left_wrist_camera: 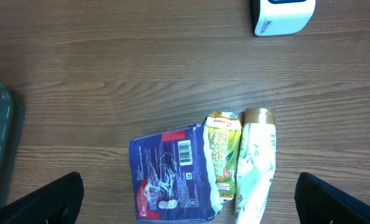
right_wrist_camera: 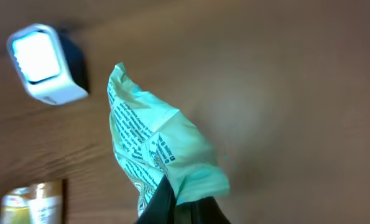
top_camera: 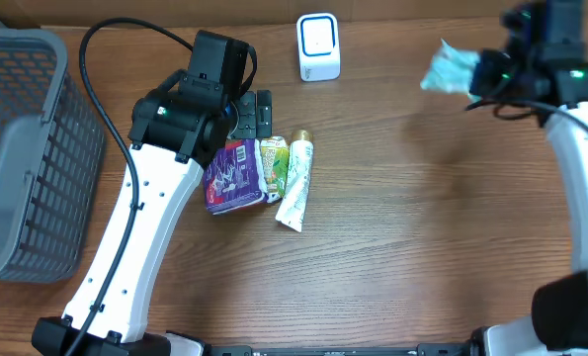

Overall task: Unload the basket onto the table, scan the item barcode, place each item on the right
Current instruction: 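Move the wipes packet right and drop it on the table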

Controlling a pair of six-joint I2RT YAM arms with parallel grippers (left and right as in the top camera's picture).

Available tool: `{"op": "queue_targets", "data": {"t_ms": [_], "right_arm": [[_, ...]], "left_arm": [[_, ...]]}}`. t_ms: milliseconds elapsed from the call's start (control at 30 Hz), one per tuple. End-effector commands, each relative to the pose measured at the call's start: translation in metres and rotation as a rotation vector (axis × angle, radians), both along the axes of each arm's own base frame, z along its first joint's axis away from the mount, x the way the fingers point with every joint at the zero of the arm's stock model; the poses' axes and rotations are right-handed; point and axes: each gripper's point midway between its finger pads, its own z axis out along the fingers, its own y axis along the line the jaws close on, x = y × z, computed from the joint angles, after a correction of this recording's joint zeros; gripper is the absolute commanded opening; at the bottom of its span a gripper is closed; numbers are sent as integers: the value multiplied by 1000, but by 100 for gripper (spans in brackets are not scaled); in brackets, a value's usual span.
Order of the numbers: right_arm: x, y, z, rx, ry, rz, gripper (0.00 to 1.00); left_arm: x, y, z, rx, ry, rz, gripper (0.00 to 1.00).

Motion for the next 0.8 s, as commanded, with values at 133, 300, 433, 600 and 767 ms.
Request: {"op": "queue_targets", "data": {"t_ms": [133,300,433,600,767], "right_arm": [[-35,-56,-104,336,212,-416,4],[-58,-92,-155,360,220,-562,4],[-69,-92,-168,362,248,-573,7],[-79,-86,-166,318,294,-470,61],[-81,-84,-131,284,337,-393,61]], "left_arm": [[4,4,6,3,-20,24,100],[4,4,6,3,-20,24,100],[4,4,6,3,-20,24,100],[4,4,6,3,-20,24,100],[4,4,6,3,-20,24,100]]}}
